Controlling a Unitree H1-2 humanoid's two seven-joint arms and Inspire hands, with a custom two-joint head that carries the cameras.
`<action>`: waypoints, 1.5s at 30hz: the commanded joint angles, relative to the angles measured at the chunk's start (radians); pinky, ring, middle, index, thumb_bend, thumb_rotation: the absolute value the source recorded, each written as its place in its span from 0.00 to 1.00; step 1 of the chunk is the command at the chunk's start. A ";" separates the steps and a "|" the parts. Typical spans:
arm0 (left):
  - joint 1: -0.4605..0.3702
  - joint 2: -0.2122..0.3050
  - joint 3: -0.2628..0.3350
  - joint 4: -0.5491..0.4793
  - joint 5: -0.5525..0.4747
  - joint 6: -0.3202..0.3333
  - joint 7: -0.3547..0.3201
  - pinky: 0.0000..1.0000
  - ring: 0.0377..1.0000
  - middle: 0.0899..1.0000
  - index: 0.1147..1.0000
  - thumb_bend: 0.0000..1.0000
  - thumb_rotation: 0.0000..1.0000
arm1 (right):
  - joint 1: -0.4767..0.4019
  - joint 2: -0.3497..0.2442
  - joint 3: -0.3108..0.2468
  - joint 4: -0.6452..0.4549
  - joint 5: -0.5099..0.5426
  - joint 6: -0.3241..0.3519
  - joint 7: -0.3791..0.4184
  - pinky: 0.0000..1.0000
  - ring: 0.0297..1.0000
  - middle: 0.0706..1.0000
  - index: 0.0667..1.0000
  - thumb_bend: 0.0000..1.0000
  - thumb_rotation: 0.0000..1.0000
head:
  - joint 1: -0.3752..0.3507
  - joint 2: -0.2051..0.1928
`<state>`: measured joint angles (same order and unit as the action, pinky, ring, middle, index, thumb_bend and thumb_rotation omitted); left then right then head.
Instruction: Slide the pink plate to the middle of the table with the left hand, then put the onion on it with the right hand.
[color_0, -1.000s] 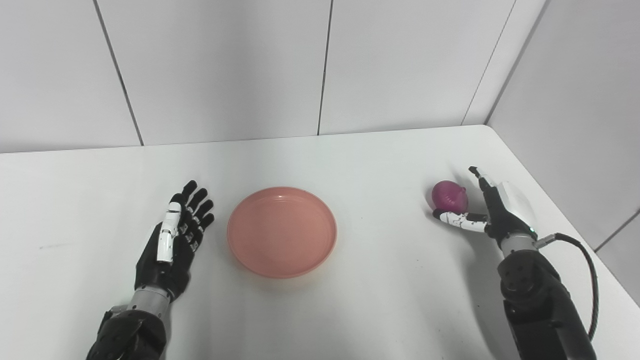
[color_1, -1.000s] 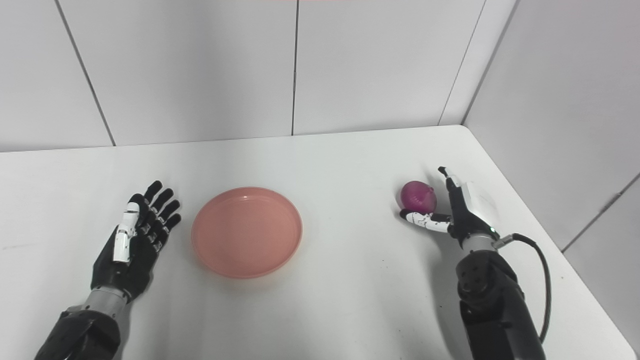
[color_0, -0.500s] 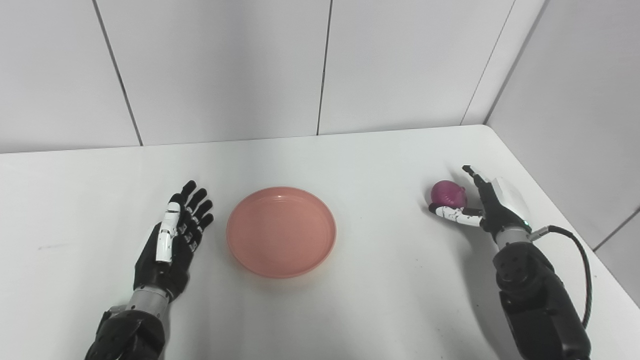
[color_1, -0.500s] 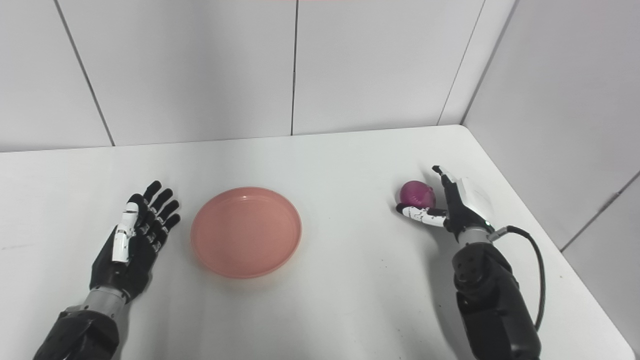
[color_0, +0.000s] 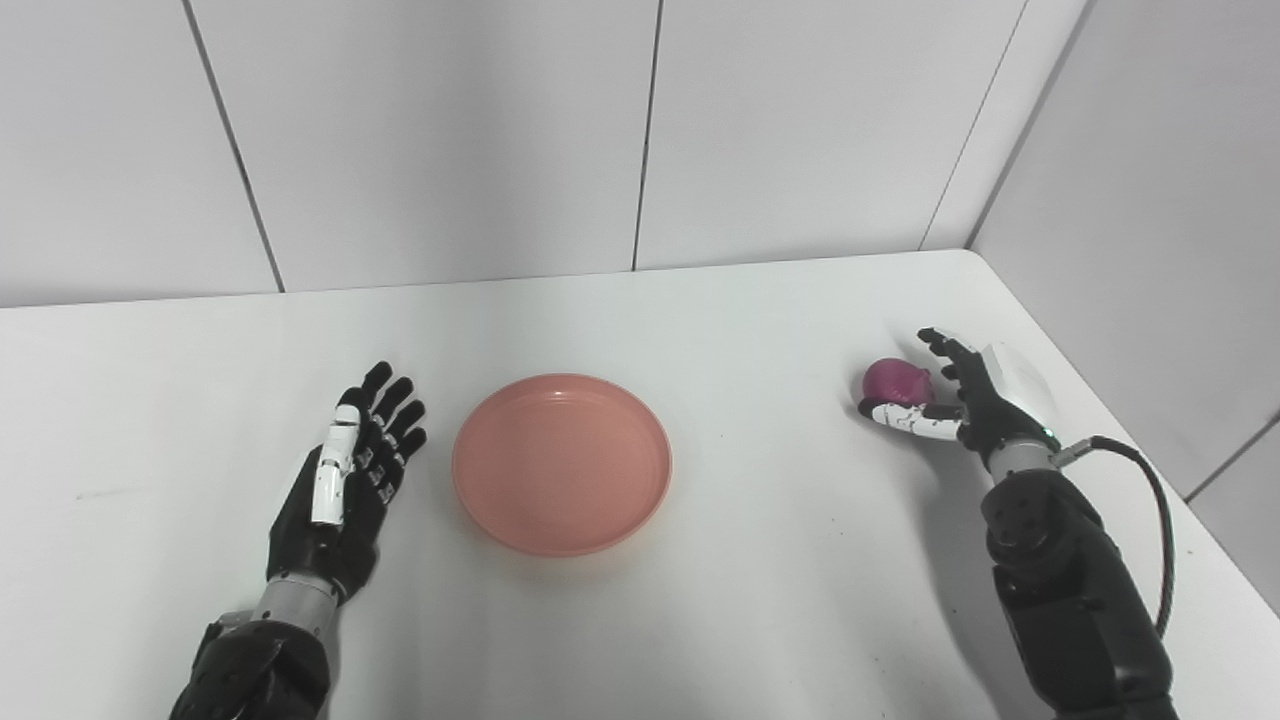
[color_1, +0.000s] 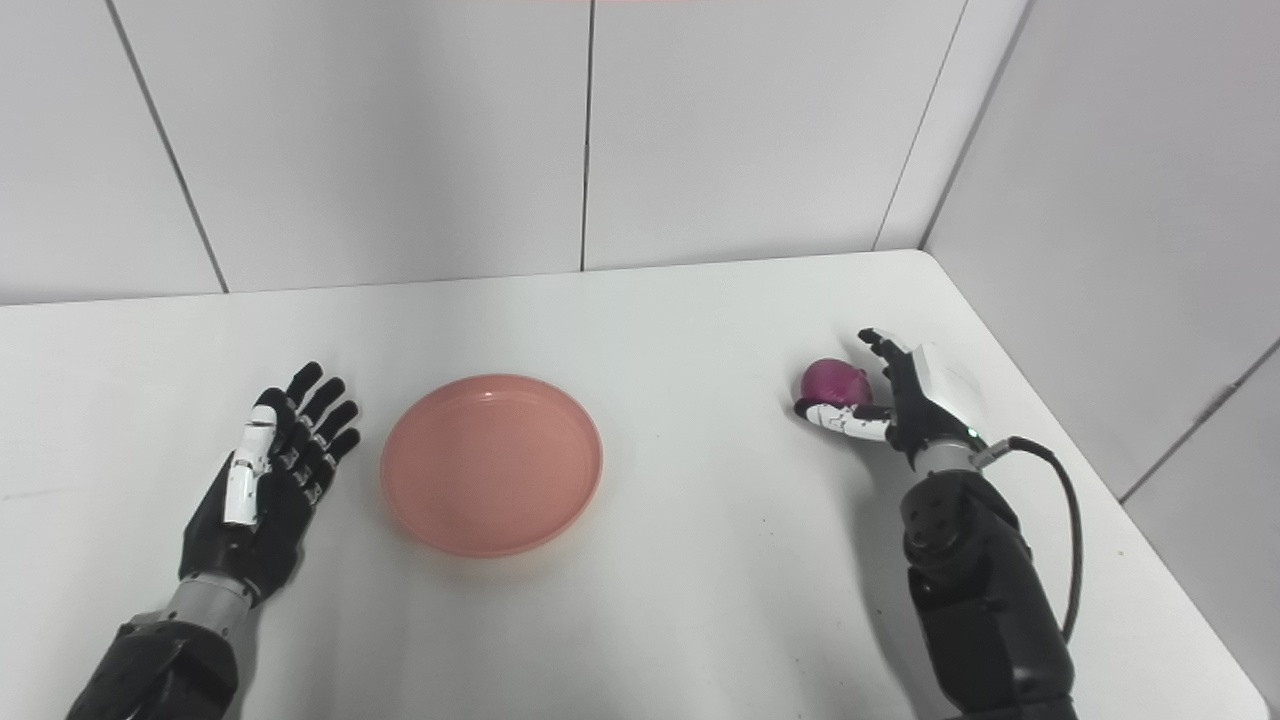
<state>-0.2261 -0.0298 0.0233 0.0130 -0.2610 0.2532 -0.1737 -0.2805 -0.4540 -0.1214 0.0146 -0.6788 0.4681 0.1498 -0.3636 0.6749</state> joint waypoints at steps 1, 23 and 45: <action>-0.013 0.004 0.000 -0.028 -0.013 -0.008 -0.007 0.97 0.96 0.97 0.96 0.45 1.00 | -0.017 -0.015 0.009 -0.033 0.011 0.001 0.032 0.66 0.76 0.81 0.84 1.00 0.38 | -0.001 -0.001; -0.016 0.001 -0.001 -0.035 -0.007 -0.003 0.002 0.97 0.96 0.97 0.95 0.45 1.00 | -0.005 -0.053 0.034 -0.087 -0.039 0.001 0.143 0.48 0.53 0.56 0.54 0.84 0.07 | -0.004 0.004; -0.016 -0.003 0.002 -0.035 -0.011 -0.002 0.005 0.96 0.96 0.97 0.95 0.46 1.00 | -0.001 -0.070 0.050 -0.098 -0.047 0.000 0.113 0.41 0.47 0.45 0.46 0.53 0.00 | 0.002 0.006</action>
<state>-0.2262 -0.0303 0.0247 0.0100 -0.2606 0.2571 -0.1693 -0.2751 -0.5095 -0.0601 -0.0520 -0.7271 0.4689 0.2782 -0.3651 0.6811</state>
